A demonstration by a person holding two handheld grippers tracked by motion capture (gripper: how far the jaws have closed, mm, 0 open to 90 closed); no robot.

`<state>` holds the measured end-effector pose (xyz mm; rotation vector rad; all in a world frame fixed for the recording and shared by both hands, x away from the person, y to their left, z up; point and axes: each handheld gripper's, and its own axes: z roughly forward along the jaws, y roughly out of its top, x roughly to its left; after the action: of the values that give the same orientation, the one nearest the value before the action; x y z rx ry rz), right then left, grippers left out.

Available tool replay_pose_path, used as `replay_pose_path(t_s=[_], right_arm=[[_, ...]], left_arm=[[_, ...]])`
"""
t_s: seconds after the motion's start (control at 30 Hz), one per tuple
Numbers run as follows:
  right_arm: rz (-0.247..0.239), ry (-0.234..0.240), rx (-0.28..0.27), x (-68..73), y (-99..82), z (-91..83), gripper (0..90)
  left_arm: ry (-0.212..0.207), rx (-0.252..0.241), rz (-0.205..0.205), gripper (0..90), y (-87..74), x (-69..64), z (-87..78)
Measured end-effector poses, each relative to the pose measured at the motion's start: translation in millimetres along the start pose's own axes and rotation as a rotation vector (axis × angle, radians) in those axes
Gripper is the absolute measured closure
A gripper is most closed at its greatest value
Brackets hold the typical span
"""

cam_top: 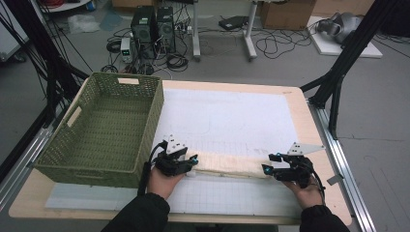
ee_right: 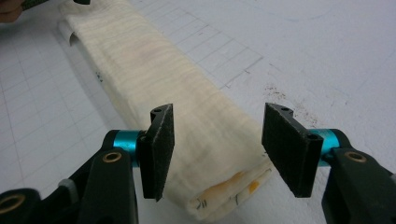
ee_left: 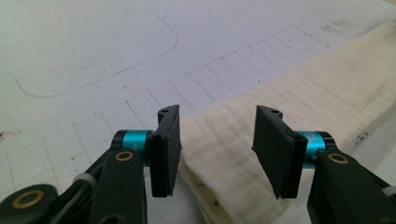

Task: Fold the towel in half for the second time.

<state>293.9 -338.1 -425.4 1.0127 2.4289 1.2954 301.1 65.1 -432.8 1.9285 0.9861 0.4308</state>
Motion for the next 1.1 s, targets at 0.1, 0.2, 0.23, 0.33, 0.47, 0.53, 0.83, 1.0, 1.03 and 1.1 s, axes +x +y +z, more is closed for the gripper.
replay_pose_path(t_s=[0.1,0.2,0.23,0.33,0.47,0.53,0.83,1.0,1.03,1.1], right_arm=[[-0.001,-0.002,0.007,-0.6,-0.4,0.9,43.7],[0.001,-0.005,0.009,-1.1,-0.3,1.6,43.9],[0.001,-0.005,0.01,-1.3,-0.3,1.7,43.9],[0.002,-0.001,0.012,-1.5,-0.4,1.9,44.0],[0.006,-0.004,0.009,-1.6,-0.4,1.7,44.0],[0.007,-0.003,0.01,-1.8,-0.5,1.5,43.9],[0.006,-0.001,0.01,-2.1,-0.4,1.7,43.9],[0.007,-0.003,0.004,-3.1,-0.5,1.4,43.9],[0.009,-0.004,0.005,-2.8,-0.5,1.5,43.9],[0.008,-0.003,0.008,-2.7,-0.5,1.6,43.9]], left_arm=[[0.002,-0.004,-0.006,51.1,0.0,0.8,0.1],[0.002,-0.004,-0.008,51.3,0.3,0.8,-0.1],[0.003,-0.004,-0.01,51.3,0.4,0.8,0.0],[0.002,-0.001,-0.01,51.3,2.4,0.9,0.3],[0.002,-0.008,0.001,51.3,8.6,0.1,-0.5],[-0.002,-0.011,0.0,51.3,10.7,-0.3,-0.4],[-0.005,-0.004,0.007,51.3,11.7,-2.2,2.0],[-0.007,-0.004,0.008,51.3,12.4,-2.8,2.3],[-0.007,-0.003,0.008,51.3,12.5,-2.5,2.2],[-0.007,-0.003,0.007,51.3,12.5,-2.8,2.5]])
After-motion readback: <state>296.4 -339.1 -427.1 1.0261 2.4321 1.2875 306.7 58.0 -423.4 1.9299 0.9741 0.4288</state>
